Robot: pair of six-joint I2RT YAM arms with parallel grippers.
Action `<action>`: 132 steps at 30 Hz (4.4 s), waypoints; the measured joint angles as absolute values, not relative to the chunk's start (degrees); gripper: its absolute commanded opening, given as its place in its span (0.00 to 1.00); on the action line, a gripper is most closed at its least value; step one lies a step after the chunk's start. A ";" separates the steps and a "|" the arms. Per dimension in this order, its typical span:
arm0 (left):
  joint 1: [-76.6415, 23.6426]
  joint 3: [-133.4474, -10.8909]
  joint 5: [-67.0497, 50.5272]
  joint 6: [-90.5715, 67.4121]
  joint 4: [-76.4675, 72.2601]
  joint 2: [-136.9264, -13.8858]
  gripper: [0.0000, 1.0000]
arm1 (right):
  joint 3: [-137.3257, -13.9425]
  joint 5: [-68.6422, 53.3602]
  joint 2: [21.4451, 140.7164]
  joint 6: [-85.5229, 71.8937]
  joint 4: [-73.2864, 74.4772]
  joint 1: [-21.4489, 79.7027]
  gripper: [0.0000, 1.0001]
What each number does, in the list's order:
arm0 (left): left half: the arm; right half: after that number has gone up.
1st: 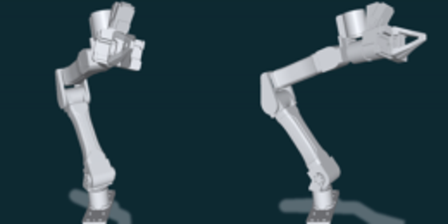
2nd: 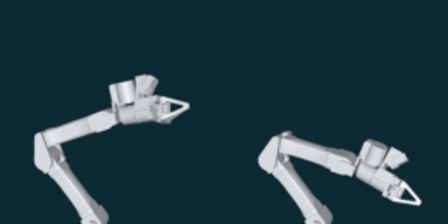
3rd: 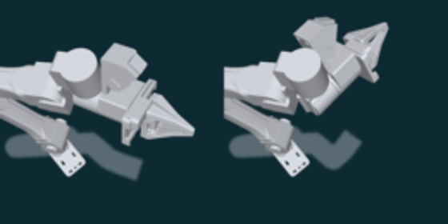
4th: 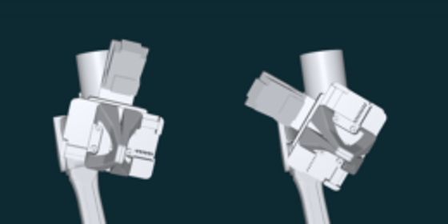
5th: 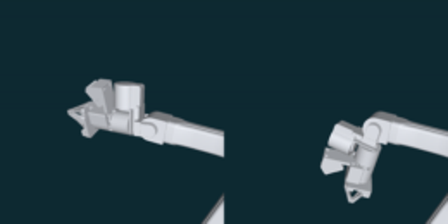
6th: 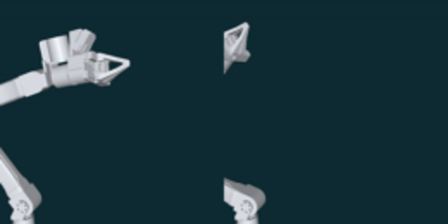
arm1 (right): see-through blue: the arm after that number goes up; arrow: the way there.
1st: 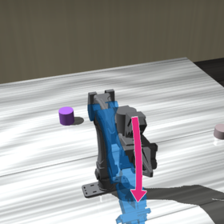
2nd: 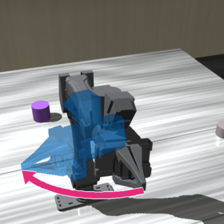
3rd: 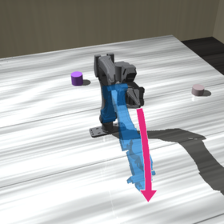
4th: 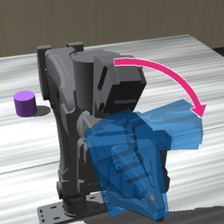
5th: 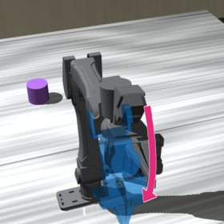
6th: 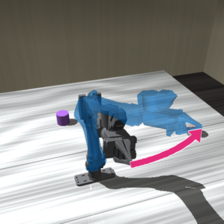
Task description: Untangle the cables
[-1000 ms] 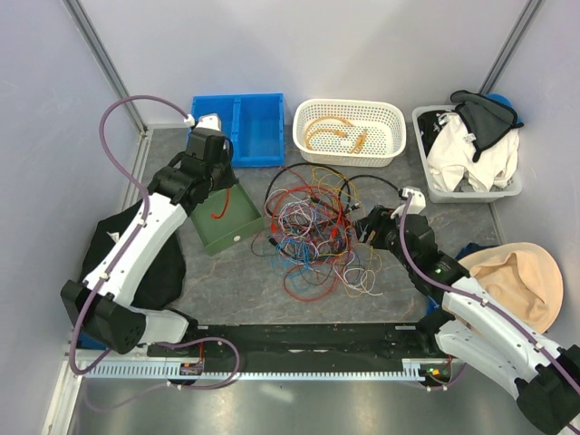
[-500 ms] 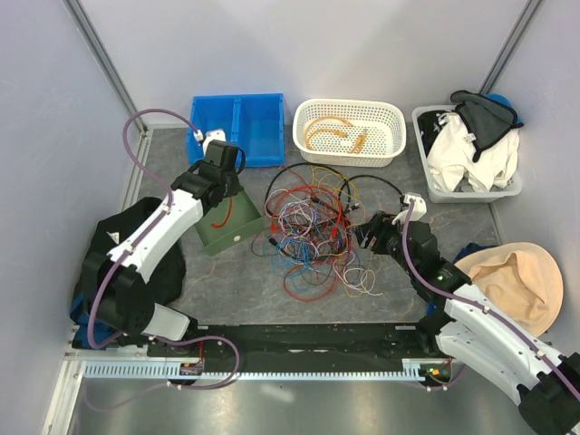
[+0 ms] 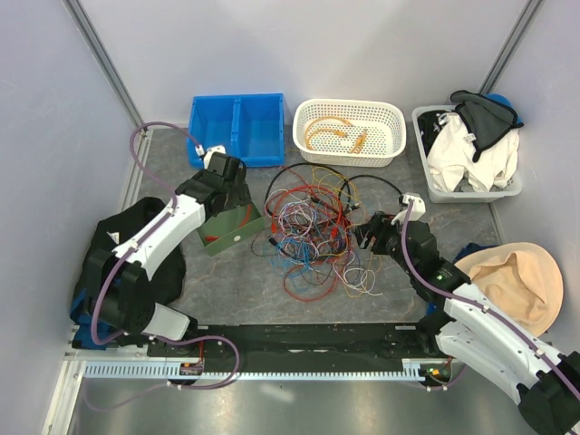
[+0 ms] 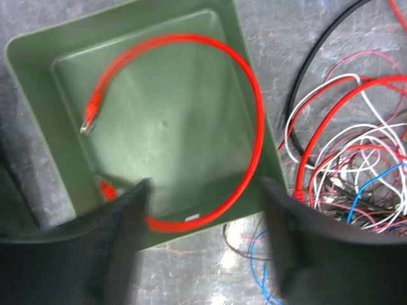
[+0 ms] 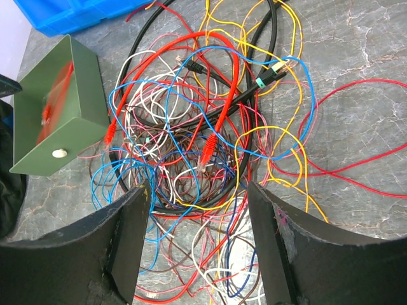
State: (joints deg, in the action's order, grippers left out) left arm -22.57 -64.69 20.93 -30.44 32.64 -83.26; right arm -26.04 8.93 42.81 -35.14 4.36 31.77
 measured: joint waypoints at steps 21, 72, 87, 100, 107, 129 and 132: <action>-48.10 -52.29 18.57 -42.65 22.06 -63.96 0.99 | -33.95 14.70 58.46 -32.34 6.74 32.10 0.72; -53.04 -25.76 3.42 -31.64 -36.16 -44.80 1.00 | -68.55 18.24 54.43 -34.57 23.70 45.91 0.00; -56.62 -30.61 -11.20 -32.91 -66.15 -76.12 0.79 | -68.51 15.05 54.24 -36.12 23.70 45.91 0.00; -56.62 -41.30 -12.47 -35.11 -64.79 -84.93 0.02 | -67.77 15.44 54.15 -36.01 23.83 45.91 0.46; -55.61 -58.17 -4.84 -30.87 -24.93 -78.02 0.02 | -66.30 23.11 49.04 -32.67 25.32 45.98 0.73; -52.21 -92.77 4.58 -22.59 19.90 -76.97 0.02 | -43.94 8.95 36.93 -28.77 6.90 45.91 0.72; -52.21 -92.86 4.60 -22.55 21.26 -77.32 0.02 | -43.42 7.31 36.12 -28.84 4.89 45.91 0.72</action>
